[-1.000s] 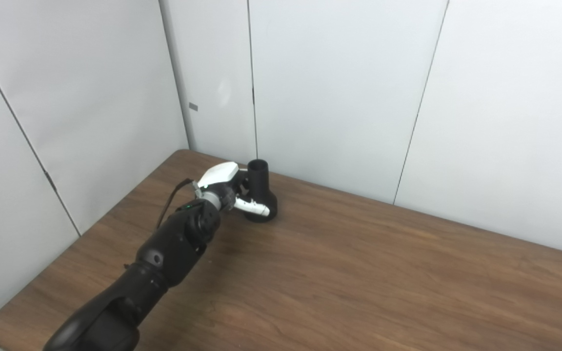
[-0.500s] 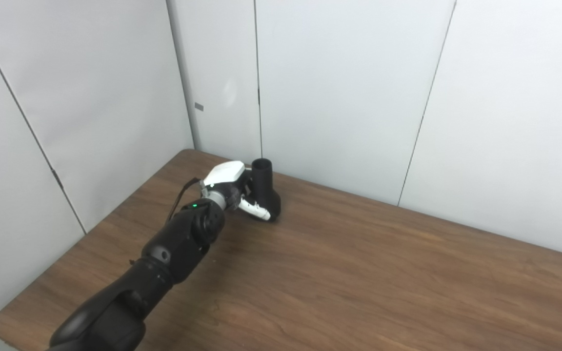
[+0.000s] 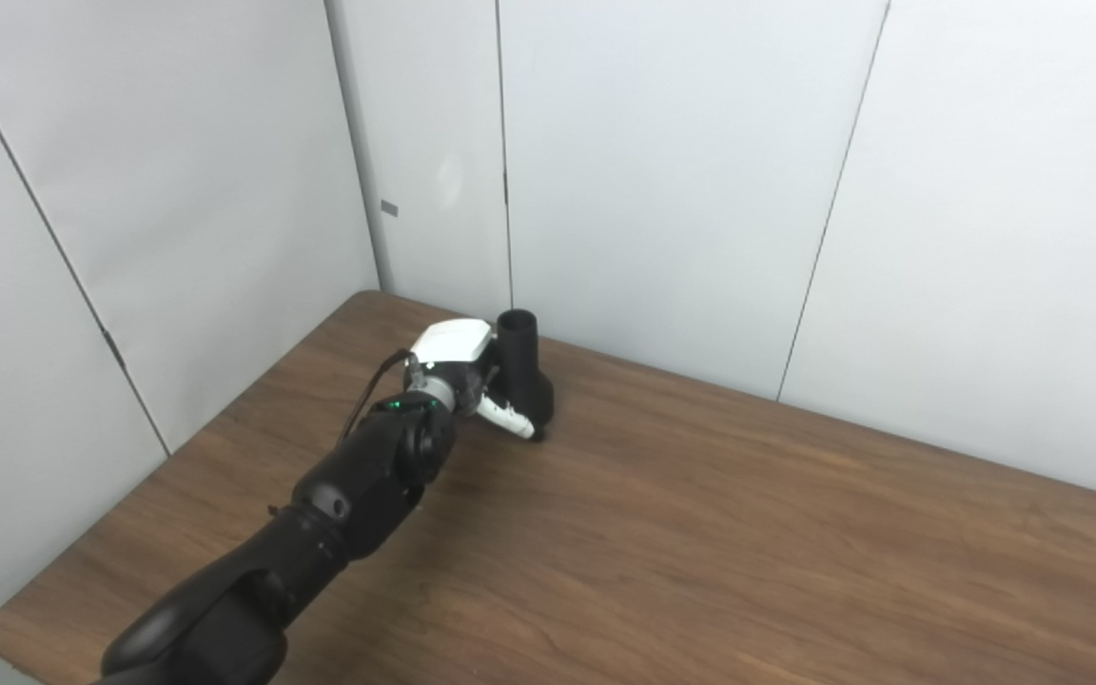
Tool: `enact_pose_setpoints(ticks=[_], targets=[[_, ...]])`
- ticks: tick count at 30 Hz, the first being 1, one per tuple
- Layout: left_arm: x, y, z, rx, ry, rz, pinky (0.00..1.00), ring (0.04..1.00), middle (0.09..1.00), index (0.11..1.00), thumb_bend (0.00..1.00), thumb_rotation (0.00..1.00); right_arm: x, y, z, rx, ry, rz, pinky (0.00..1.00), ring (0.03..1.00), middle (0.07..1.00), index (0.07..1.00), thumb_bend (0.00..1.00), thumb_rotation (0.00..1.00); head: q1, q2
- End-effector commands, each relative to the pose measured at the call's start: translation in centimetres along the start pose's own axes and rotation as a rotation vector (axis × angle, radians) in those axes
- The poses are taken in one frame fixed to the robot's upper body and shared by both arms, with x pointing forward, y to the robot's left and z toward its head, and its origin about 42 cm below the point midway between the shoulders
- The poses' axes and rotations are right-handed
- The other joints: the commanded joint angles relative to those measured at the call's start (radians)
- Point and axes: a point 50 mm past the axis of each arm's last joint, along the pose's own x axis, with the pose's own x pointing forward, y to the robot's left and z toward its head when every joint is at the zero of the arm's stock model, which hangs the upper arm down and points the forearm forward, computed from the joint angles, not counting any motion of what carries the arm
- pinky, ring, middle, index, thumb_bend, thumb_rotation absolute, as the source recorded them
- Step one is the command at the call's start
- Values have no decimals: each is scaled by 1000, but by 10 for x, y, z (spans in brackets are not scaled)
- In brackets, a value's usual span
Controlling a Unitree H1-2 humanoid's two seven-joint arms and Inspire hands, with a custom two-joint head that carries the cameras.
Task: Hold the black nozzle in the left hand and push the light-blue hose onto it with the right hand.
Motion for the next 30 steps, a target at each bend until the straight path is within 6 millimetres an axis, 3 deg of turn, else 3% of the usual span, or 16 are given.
enact_pose_setpoints(ticks=[1, 6, 10, 12, 13, 14, 16, 30], targets=[[-4, -20, -14, -7, 52, -91, 600, 720, 769, 806, 1000, 328, 0, -6, 3, -10, -13, -10, 362, 481, 527, 494, 976, 587, -2, 1], [-8, -26, -14, -134, -49, -40, 603, 667, 714, 751, 1000, 274, -1, -6, 4, -10, -14, -12, 369, 488, 531, 497, 946, 584, -5, 5], [-8, -33, -9, -19, -112, -11, 539, 603, 660, 688, 1000, 221, -1, -5, 3, -9, -13, -11, 366, 488, 533, 500, 939, 584, -7, 4], [-9, -36, -6, 47, -163, 36, 481, 545, 605, 631, 975, 130, -1, -5, 3, -4, -11, -14, 364, 483, 528, 497, 944, 581, -9, 4], [-10, -37, -5, 64, -202, 69, 428, 495, 558, 547, 708, 87, -1, -4, 3, -4, -11, -15, 362, 480, 526, 495, 944, 580, -10, 5], [-12, -39, -5, 50, -251, 101, 401, 468, 517, 525, 618, 44, 0, -4, 3, -4, -12, -16, 361, 479, 525, 494, 944, 580, -9, 3], [-14, -41, -8, 9, -310, 133, 384, 438, 494, 503, 531, 9, 0, -3, 3, -7, -13, -15, 362, 480, 526, 495, 944, 583, -9, 3], [-15, -42, -12, 19, -367, 151, 402, 434, 488, 492, 505, 0, 0, -3, 4, -10, -21, -10, 359, 481, 527, 496, 934, 587, -11, 3]])
